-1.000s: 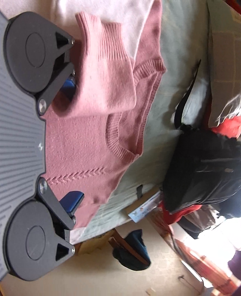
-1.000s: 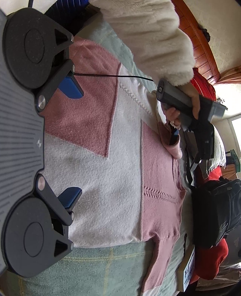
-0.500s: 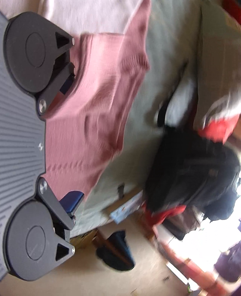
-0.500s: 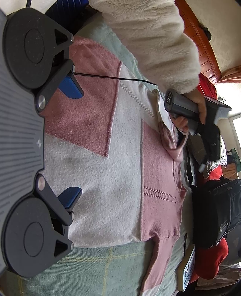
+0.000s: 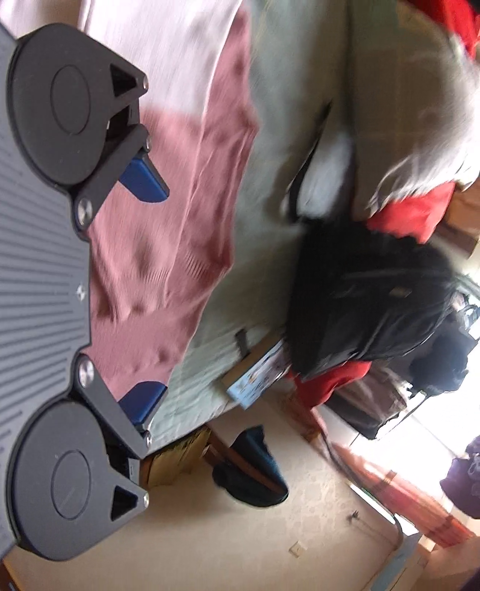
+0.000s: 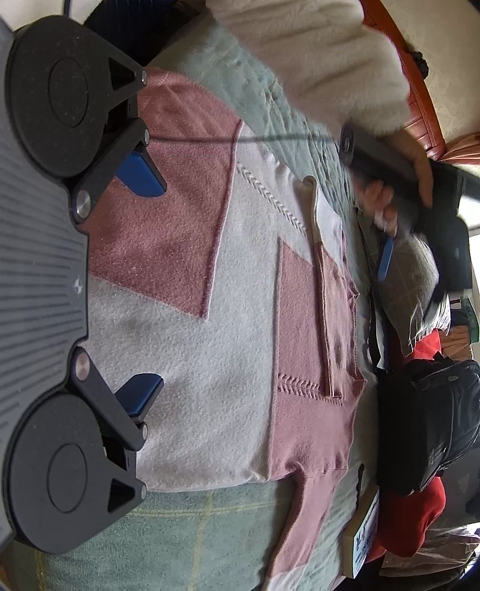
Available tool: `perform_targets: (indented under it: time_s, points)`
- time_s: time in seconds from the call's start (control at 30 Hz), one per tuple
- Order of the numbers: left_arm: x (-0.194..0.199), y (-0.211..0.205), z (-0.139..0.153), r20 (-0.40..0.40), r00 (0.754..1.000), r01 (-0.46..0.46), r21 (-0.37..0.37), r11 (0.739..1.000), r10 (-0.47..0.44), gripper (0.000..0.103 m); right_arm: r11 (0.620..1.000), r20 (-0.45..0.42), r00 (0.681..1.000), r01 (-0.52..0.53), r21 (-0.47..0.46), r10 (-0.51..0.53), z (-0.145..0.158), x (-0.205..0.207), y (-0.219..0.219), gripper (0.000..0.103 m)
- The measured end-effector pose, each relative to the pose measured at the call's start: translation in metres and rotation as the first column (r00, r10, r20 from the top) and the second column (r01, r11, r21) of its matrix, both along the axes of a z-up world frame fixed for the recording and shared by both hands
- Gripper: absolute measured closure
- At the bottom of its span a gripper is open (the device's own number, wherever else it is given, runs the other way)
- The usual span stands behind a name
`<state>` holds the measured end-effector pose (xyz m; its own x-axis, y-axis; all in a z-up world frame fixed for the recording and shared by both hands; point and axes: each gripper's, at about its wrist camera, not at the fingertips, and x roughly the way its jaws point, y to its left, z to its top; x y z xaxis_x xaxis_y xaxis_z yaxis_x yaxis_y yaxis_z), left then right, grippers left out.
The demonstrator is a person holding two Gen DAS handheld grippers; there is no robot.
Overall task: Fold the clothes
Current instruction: 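Carry the held sleeve across the sweater body with the left gripper, then lower the sleeve onto the sweater body and open the left gripper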
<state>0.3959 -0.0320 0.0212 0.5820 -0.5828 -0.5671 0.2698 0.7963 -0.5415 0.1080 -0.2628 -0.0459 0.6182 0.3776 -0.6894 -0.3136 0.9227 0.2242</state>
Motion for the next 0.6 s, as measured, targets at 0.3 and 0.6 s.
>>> perform_targets:
  time_s: [0.3,0.6]
  points:
    - [0.0,0.097,0.001,-0.024,0.993,-0.109,0.125,0.986,0.113,0.001,0.998,-0.011,0.999,0.031,0.048,-0.03,0.002,0.021,0.007,0.0]
    - [0.008,0.112,-0.089,-0.196,0.976,-0.073,0.103,0.992,0.092,0.001,0.998,-0.068,0.996,0.057,0.015,-0.056,-0.013,0.037,0.013,0.0]
